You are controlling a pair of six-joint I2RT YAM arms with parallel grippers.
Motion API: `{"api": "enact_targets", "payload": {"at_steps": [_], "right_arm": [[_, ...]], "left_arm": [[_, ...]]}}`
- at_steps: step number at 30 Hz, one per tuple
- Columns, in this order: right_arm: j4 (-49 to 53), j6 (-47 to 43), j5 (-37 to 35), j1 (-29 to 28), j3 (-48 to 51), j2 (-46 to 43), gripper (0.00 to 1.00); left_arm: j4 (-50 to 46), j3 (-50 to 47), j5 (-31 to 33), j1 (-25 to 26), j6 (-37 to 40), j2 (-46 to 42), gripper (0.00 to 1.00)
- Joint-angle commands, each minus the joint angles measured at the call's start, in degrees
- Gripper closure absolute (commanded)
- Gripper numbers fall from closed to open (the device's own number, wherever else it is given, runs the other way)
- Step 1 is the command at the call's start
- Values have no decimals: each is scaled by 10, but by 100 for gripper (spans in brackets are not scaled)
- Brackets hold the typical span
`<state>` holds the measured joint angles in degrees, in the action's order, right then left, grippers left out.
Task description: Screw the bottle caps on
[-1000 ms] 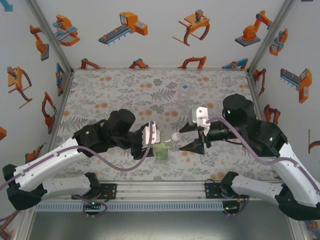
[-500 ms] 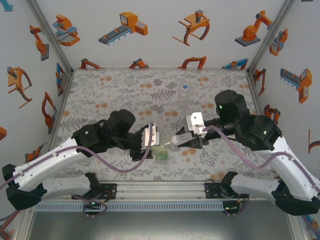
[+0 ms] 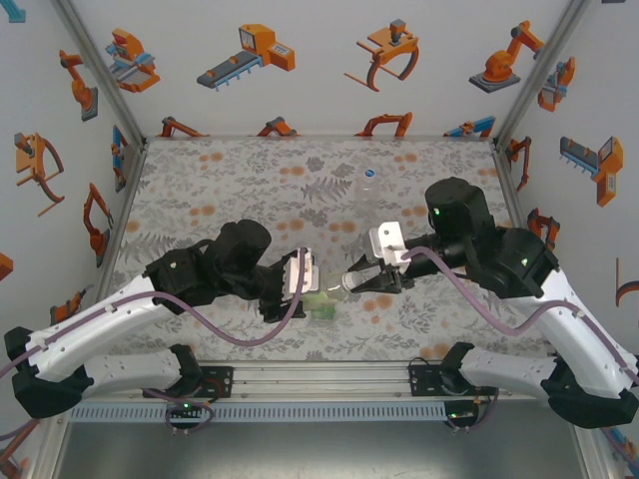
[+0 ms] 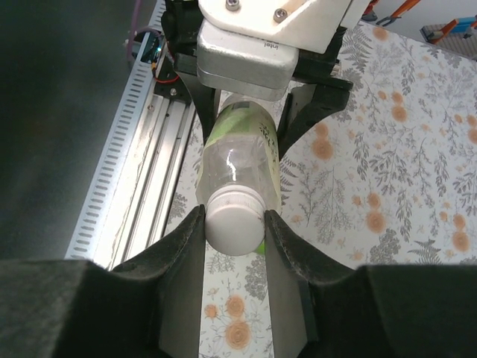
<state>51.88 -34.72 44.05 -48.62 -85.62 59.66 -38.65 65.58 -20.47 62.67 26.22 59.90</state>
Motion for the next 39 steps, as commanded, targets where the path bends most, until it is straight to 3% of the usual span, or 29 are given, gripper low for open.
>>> {"api": "enact_targets", "payload": {"at_steps": [1, 3, 12, 15, 18, 21, 23, 28, 39], "right_arm": [[-38, 75, 2, -4, 15, -15, 92], [-81, 163, -25, -4, 40, -28, 100], [-289, 755, -216, -4, 165, -100, 100], [-245, 931, -298, -4, 161, -100, 100], [-118, 1050, -350, -4, 120, -78, 100], [-46, 1116, -350, -4, 91, -57, 100], [-56, 1143, -334, -4, 94, -51, 100], [-64, 1135, -322, -4, 90, -42, 93], [-55, 954, -346, -4, 25, -64, 46]], "left_arm": [[-2, 19, 15, 3, 0, -2, 100], [1, 17, 30, 3, -1, -2, 100], [28, -2, 83, 4, -4, -7, 100], [31, -8, 92, 3, -8, -7, 100], [31, -14, 104, 4, -7, -8, 100], [27, -17, 118, 4, -2, -5, 100], [20, -14, 125, 4, 2, 1, 100], [16, -11, 127, 4, 3, 8, 100], [16, -10, 103, 4, 9, 6, 100]]}}
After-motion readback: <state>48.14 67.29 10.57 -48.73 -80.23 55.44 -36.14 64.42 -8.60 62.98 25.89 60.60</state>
